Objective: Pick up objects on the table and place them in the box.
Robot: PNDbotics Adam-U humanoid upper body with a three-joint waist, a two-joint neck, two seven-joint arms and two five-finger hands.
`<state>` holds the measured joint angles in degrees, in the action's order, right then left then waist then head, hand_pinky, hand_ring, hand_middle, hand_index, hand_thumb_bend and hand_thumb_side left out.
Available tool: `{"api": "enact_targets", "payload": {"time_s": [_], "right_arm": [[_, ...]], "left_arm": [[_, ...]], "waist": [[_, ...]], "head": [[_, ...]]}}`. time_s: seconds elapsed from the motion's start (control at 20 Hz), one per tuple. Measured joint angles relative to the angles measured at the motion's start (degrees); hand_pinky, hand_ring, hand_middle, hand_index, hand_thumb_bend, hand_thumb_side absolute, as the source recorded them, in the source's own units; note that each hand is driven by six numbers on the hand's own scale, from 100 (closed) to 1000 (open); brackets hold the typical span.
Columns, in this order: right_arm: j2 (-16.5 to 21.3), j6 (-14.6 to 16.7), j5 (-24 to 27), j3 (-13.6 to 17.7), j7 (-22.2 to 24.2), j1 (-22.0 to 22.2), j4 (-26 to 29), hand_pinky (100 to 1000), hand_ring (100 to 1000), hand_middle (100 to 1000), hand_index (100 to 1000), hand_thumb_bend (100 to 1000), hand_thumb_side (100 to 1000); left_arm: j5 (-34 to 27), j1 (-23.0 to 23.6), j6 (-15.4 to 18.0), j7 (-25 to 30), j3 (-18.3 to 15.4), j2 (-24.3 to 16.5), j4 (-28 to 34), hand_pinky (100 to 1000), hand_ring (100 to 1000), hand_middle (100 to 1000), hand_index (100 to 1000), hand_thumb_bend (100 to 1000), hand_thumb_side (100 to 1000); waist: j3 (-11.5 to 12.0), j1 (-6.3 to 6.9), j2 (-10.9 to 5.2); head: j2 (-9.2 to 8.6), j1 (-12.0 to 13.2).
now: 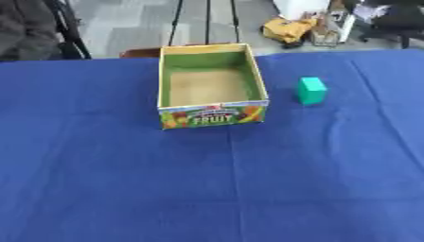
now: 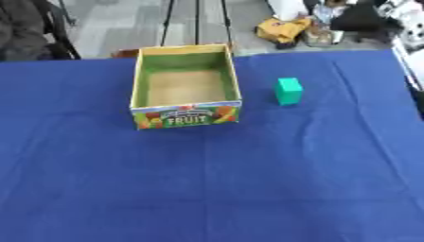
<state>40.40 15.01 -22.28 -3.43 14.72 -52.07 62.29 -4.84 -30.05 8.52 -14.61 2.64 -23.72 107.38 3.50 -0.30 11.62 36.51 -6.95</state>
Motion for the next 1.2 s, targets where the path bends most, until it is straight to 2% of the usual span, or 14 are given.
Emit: {"api": "enact_targets", "payload": {"time_s": [0.25,0.6,0.95,1.1,1.2], "right_arm": [[-0.89,1.92,-9.34,1.14,3.57,-1.82,-8.84,688,764,751,808,232,160],[-1.37,2.24,-16.97,2.68,4.10,-3.02,-16.56,698,771,756,805,194,133],[-1.45,1.84,-20.46,3.74,3.67,-3.18,-20.51,697,771,754,805,185,144],[-1.54,1.61,-20.82,4.12,3.36,-3.17,-21.44,701,781,763,810,221,178],[-1.66,1.62,-20.93,4.14,3.29,-3.17,-21.78,710,801,774,815,289,222]], "left_arm": [[-0.27,-0.66,-0.10,0.99,0.38,0.00,0.06,691,618,610,768,687,952],[-0.64,-1.28,-0.21,2.14,0.97,-0.01,0.30,689,611,603,772,683,954],[-0.72,-1.72,-0.25,3.22,1.24,-0.01,0.42,687,602,595,777,677,957],[-0.76,-1.76,-0.22,3.70,1.38,-0.01,0.44,686,599,592,778,675,959],[-0.81,-1.78,-0.20,4.04,1.39,0.00,0.45,685,596,589,779,673,960]], "waist": [[1.25,-0.66,0.45],[2.54,-1.04,0.89],[3.52,-0.94,1.49],[3.91,-0.82,1.60],[4.23,-0.82,1.80]], "head": [[-0.41,-1.53],[-0.89,-3.27],[-1.41,-3.18],[-1.53,-3.18],[-1.55,-3.17]]}}
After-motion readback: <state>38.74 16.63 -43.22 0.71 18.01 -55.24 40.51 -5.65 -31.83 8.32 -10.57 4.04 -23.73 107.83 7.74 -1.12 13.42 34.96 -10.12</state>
